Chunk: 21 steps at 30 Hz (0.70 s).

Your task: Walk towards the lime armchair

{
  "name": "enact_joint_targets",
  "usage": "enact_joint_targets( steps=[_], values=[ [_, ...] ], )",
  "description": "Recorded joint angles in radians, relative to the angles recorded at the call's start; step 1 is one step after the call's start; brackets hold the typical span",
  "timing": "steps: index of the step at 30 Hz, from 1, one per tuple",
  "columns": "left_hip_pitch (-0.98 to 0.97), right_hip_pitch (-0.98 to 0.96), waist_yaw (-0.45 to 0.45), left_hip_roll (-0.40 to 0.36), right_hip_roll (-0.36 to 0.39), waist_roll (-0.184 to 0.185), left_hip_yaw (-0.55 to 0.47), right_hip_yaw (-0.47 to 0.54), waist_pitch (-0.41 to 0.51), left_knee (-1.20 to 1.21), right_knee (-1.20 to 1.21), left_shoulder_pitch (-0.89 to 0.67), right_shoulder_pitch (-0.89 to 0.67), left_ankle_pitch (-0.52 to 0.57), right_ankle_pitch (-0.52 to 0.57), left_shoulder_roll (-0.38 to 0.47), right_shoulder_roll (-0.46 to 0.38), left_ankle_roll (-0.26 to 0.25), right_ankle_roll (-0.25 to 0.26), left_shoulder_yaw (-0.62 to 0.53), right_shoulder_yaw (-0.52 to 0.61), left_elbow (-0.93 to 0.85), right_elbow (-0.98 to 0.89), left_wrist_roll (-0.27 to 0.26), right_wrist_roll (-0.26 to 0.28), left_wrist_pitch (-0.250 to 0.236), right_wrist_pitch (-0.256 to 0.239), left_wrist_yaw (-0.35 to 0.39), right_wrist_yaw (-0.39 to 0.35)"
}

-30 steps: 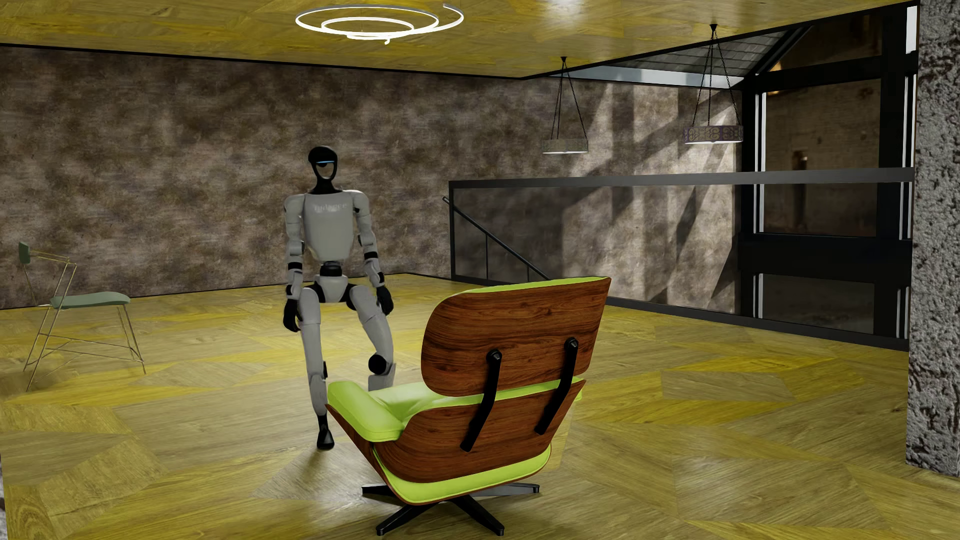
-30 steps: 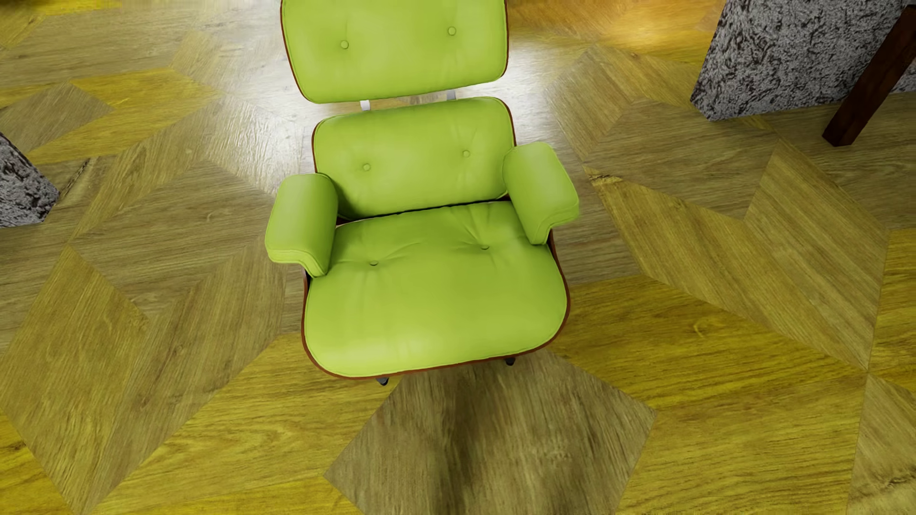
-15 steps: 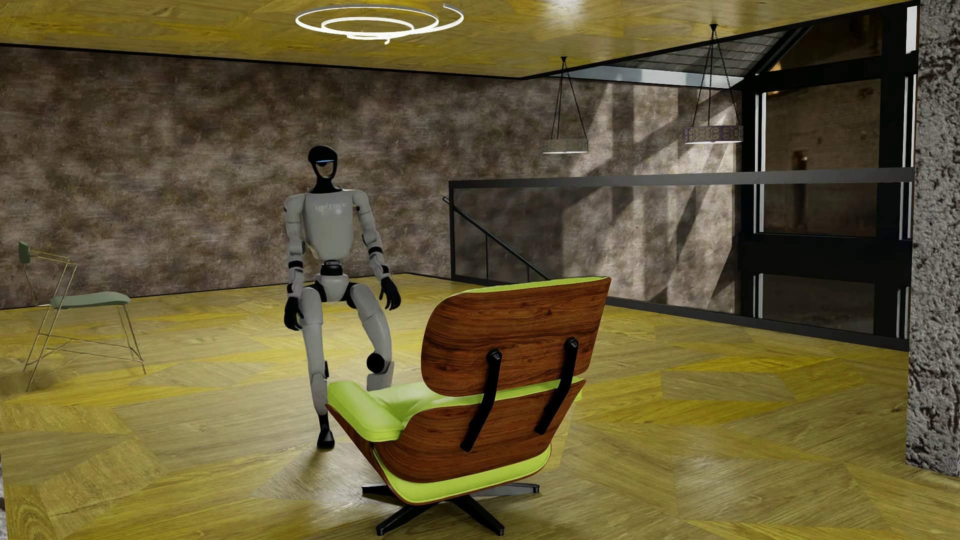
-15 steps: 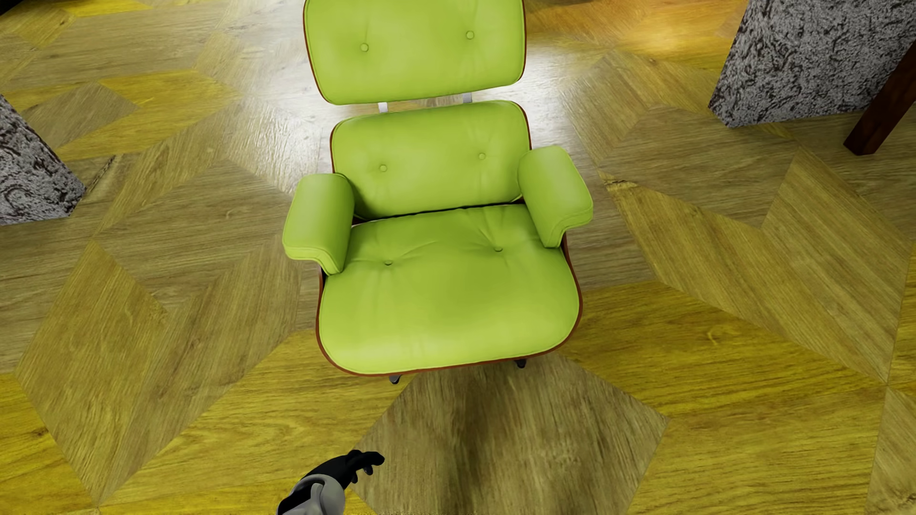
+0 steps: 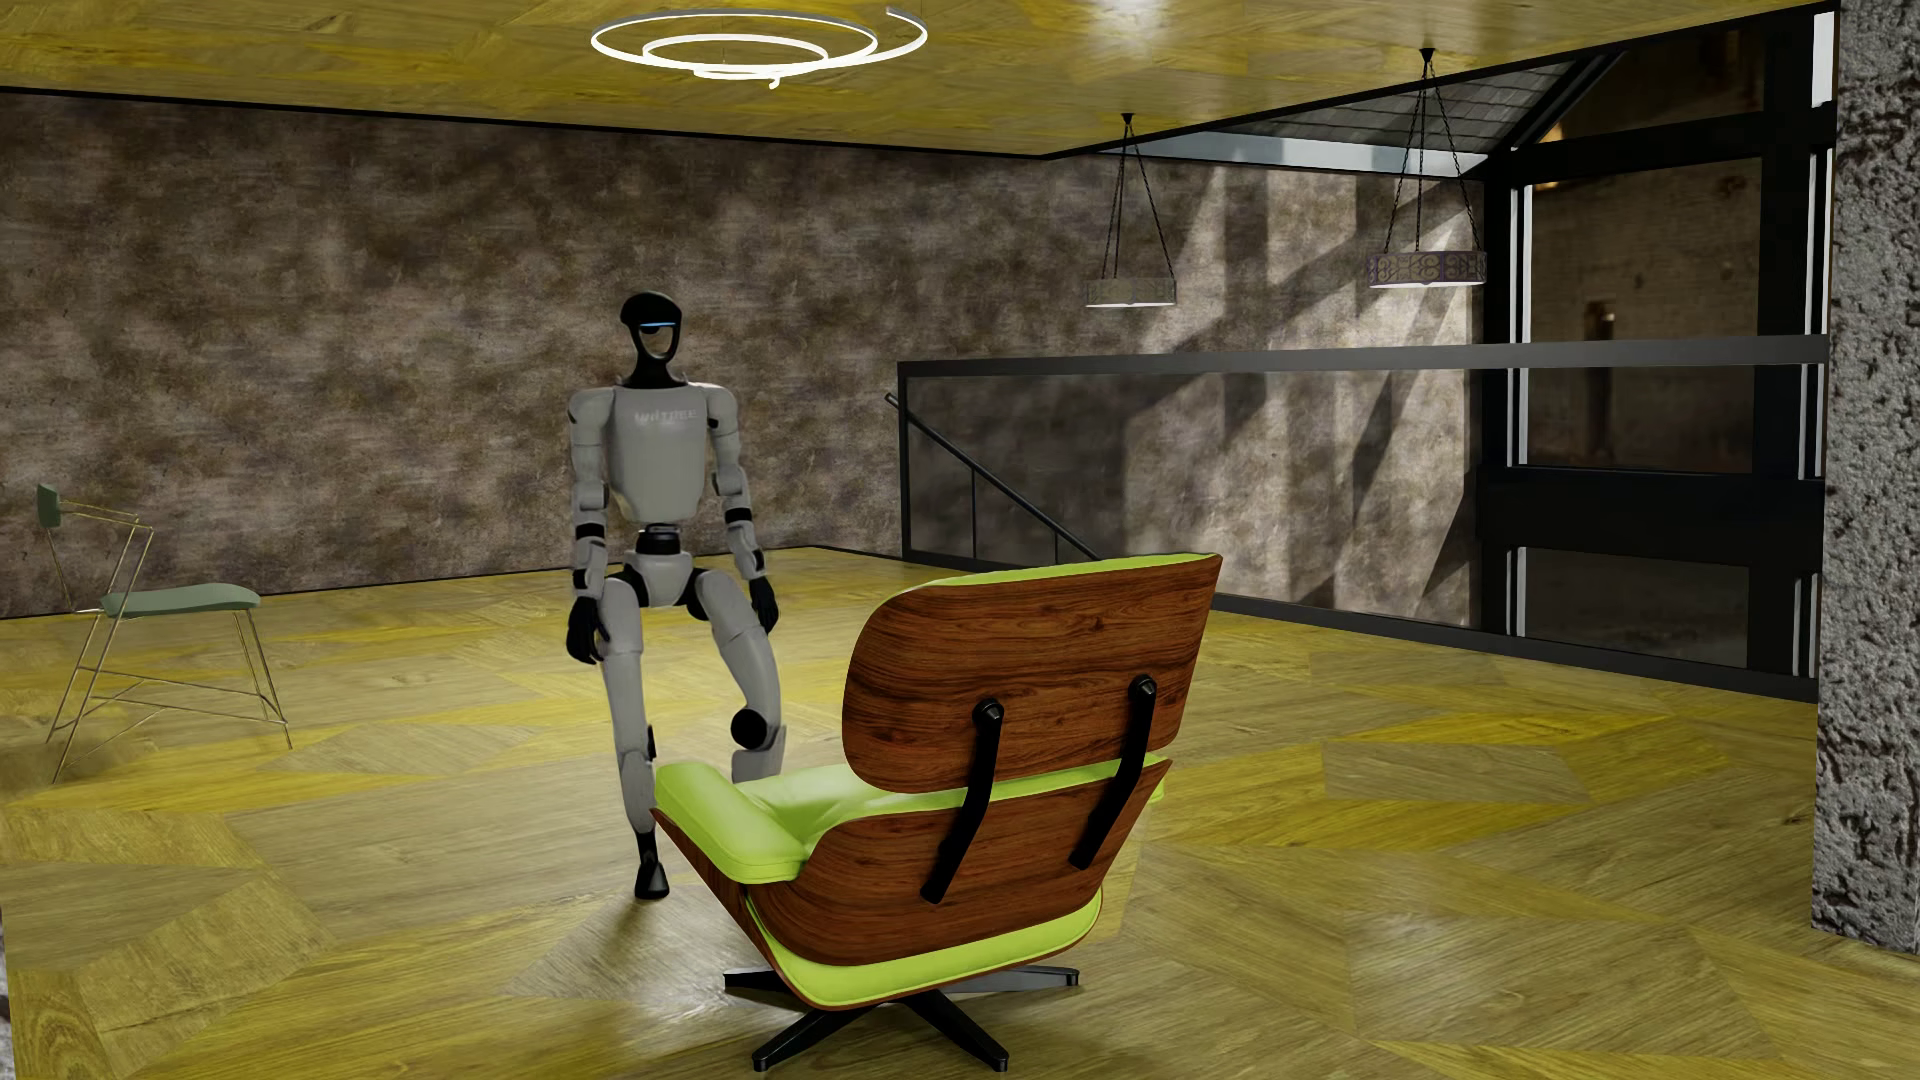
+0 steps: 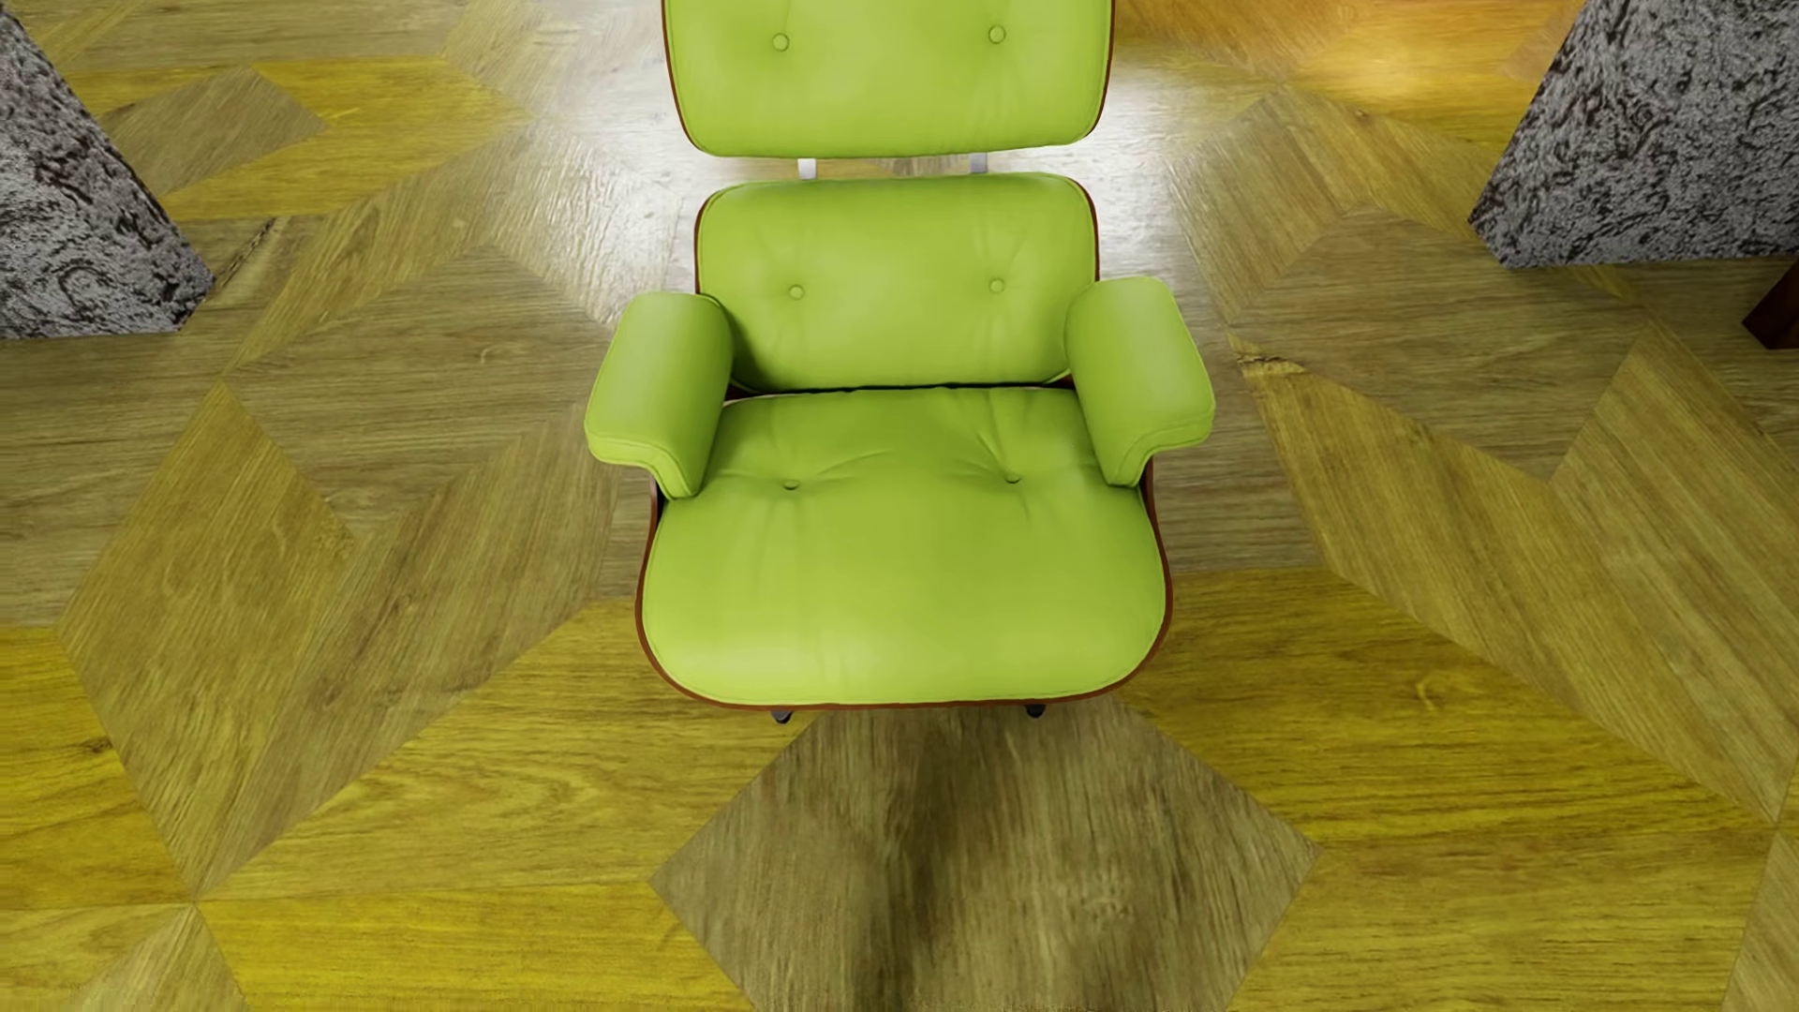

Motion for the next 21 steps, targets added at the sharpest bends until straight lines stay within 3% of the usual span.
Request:
enact_joint_targets(
  steps=[4, 8, 10, 13, 21],
  values=[
    [-0.015, -0.007, 0.011, -0.017, -0.008, -0.003, -0.015, -0.018, 0.011, -0.014, -0.005, -0.038, -0.038, 0.014, 0.004, -0.012, -0.007, 0.002, -0.002, -0.007, 0.054, -0.044, -0.015, 0.035, -0.014, -0.015, -0.031, 0.017, -0.003],
    [-0.034, -0.028, 0.014, -0.034, -0.013, -0.004, -0.023, -0.033, 0.024, -0.041, -0.018, -0.111, -0.067, 0.033, 0.02, 0.01, -0.018, 0.004, -0.004, -0.112, 0.104, -0.05, -0.05, 0.177, -0.013, -0.032, -0.061, -0.037, -0.007],
    [-0.046, -0.042, 0.014, -0.038, -0.012, -0.002, -0.022, -0.035, 0.03, -0.058, -0.028, -0.127, -0.085, 0.044, 0.032, 0.001, -0.021, 0.007, -0.005, -0.076, 0.119, -0.054, -0.062, 0.157, -0.006, -0.019, -0.059, -0.038, -0.009],
    [-0.058, -0.062, 0.012, -0.045, -0.01, 0.001, -0.015, -0.034, 0.038, -0.089, -0.047, -0.123, -0.101, 0.061, 0.052, -0.015, -0.027, 0.012, -0.004, 0.012, 0.137, -0.091, -0.07, 0.061, 0.003, -0.03, -0.05, 0.025, -0.019],
    [-0.072, -0.08, 0.013, -0.041, 0.013, 0.009, 0.017, -0.015, 0.033, -0.153, -0.127, -0.193, -0.099, 0.098, 0.103, 0.012, -0.035, 0.023, 0.011, -0.061, 0.175, -0.089, -0.041, 0.068, 0.025, -0.04, 0.003, 0.029, -0.004]
  ],
)
